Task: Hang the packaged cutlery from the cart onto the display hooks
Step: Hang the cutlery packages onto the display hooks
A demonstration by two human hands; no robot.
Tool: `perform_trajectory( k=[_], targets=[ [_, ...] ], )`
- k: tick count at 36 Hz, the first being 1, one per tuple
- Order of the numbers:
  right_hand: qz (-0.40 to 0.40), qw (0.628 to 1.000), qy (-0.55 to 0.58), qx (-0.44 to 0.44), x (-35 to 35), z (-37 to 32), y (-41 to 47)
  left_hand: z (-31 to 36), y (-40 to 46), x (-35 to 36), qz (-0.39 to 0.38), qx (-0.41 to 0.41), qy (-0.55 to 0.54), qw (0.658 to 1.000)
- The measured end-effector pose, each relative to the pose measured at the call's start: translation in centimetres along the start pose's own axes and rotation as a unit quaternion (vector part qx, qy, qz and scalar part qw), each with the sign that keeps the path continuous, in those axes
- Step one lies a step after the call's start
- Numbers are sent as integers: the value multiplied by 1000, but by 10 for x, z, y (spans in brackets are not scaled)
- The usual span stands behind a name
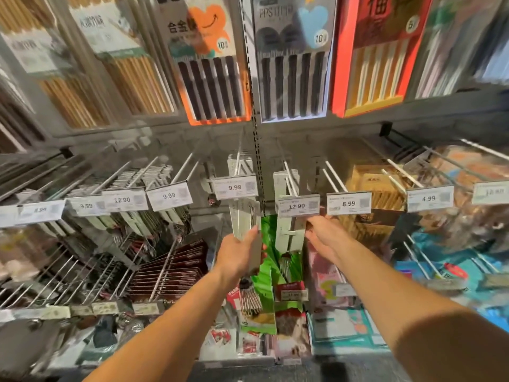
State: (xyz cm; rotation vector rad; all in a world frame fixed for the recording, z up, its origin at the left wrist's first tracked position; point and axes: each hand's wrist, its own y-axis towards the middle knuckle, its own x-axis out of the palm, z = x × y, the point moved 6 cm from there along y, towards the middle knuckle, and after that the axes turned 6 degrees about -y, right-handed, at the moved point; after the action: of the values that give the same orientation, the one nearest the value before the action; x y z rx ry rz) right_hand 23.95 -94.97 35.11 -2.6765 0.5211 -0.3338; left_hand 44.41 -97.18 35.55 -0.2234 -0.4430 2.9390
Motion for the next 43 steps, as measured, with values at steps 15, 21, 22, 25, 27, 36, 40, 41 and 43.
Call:
perform_trajectory(
  k=[15, 21, 22, 25, 27, 36, 40, 41, 43],
  targets=[
    [143, 971, -186, 39, -9, -2, 29, -9, -1, 9, -67, -9, -79, 995],
    [88, 985, -148, -10, -13, 11, 5, -23, -8, 22, -83, -35, -91, 992],
    [37, 992, -120, -17, -8, 14, -2, -27, -9, 26, -89, -38, -83, 992],
    [-64, 996, -63, -16, -2, 19, -16, -32, -19, 38, -113, -40, -61, 991],
    [-79, 995, -59, -31, -4, 18, -22, -36, -22, 44, -119, -46, -61, 990],
    [-39, 998, -25, -37, -12, 18, -32, -30, -32, 55, -89, -22, -40, 995],
    [-50, 998, 19, -32, -7, 14, -38, -28, -31, 52, -58, 7, -41, 997],
    [-60, 997, 30, -29, -6, 13, -38, -25, -30, 51, -48, 27, -47, 997],
    [-76, 996, 51, -15, -5, 12, -38, -20, -29, 46, -26, 53, -37, 998]
  ],
)
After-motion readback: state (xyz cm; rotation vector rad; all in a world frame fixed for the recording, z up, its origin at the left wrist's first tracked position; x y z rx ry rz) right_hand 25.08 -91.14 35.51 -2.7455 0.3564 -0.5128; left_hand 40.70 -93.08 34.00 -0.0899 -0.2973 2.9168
